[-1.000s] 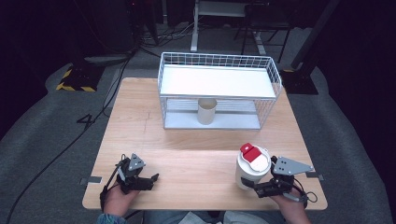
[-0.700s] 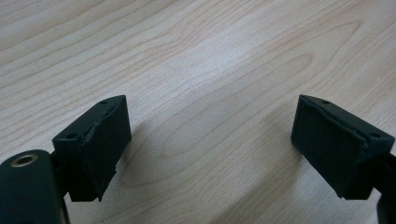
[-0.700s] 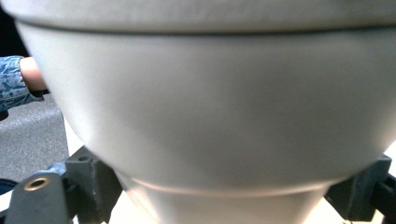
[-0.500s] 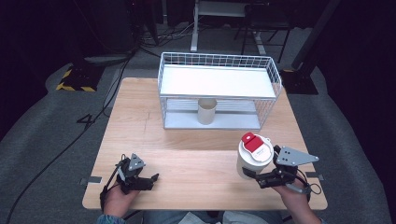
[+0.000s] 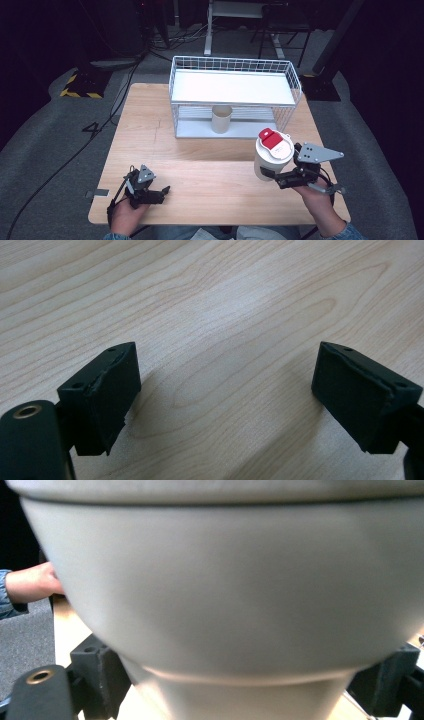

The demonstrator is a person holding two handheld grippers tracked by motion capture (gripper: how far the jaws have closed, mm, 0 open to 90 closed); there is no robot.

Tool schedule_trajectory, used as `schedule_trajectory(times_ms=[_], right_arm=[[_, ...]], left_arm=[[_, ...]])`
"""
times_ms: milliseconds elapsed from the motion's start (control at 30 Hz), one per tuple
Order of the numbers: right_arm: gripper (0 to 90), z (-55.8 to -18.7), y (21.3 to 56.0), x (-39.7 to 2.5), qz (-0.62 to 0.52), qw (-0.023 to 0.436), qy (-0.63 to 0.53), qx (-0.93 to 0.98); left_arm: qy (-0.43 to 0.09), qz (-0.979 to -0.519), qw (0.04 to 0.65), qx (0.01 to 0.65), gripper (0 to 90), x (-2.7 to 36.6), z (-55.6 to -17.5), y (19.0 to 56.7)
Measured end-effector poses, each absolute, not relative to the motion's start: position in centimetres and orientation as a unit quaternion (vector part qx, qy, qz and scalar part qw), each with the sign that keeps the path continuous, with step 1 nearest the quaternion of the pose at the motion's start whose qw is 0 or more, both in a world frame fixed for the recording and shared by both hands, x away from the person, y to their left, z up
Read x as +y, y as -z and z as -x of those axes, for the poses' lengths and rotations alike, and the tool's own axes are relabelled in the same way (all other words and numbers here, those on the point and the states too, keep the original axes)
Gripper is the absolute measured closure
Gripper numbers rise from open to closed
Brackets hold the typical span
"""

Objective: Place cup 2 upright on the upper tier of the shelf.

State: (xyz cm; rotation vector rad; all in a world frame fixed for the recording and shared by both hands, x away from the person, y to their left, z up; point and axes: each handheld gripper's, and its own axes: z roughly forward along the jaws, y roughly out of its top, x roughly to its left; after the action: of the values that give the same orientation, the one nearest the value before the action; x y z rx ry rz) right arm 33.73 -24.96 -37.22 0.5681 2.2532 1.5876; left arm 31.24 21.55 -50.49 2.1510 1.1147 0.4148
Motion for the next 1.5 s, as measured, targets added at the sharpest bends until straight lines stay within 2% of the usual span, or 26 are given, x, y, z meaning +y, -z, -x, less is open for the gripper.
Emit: schedule_trajectory(times_ms=[1500], right_arm=[[14.1,-41.4,28.3,-21.4,-0.191,0.200,-0.570,0.774]], left_arm=[[-0.161,-0.823,0.332,0.431,12.7,21.8,-31.8,50.4]])
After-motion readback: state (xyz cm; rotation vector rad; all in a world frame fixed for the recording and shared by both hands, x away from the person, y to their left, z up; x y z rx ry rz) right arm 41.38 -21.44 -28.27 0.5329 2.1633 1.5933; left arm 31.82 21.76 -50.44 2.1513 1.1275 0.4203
